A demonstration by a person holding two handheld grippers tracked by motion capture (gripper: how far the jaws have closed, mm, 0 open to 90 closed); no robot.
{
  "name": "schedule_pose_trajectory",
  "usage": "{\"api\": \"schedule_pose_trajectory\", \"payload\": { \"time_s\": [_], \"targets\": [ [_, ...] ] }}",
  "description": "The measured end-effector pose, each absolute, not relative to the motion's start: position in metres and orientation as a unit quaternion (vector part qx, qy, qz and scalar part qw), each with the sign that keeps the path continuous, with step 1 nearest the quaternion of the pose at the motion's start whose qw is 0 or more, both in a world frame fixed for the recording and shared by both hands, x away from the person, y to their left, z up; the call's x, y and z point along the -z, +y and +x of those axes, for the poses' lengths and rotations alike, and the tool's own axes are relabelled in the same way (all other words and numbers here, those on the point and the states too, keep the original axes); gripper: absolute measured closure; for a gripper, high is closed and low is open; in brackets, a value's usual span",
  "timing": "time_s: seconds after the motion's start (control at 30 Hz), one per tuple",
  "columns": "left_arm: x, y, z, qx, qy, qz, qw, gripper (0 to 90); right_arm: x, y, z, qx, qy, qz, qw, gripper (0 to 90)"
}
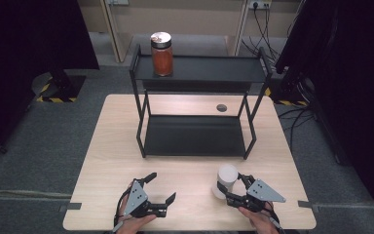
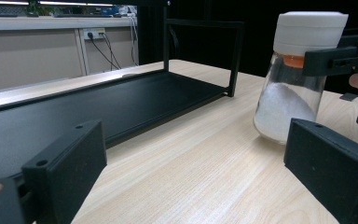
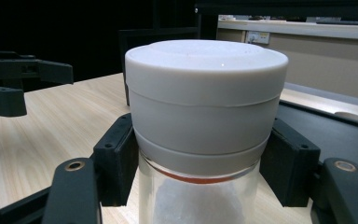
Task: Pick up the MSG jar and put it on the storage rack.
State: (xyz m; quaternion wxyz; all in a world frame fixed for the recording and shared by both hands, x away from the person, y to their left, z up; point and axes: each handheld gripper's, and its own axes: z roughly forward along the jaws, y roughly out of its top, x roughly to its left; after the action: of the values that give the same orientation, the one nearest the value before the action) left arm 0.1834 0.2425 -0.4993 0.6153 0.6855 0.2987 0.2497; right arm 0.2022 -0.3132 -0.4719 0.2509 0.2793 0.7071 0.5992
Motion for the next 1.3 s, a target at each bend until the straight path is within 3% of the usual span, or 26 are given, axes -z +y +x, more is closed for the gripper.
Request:
{"api": "schedule_pose_trajectory", "payload": {
  "time_s": [0.73,1.3],
  "targets": [
    [0.5,0.241,0.183,-0.251,0.297,0.687,0.614,5.0,0.431,-0.315,0.223,-0.614,0.703,0.268,0.24,35.2],
    [0.5,0.241,0.183,-0.252,0.299,0.687,0.612,5.0,0.373,-0.313,0.245,-0.621,0.707,0.241,0.237,35.2]
  ]
}}
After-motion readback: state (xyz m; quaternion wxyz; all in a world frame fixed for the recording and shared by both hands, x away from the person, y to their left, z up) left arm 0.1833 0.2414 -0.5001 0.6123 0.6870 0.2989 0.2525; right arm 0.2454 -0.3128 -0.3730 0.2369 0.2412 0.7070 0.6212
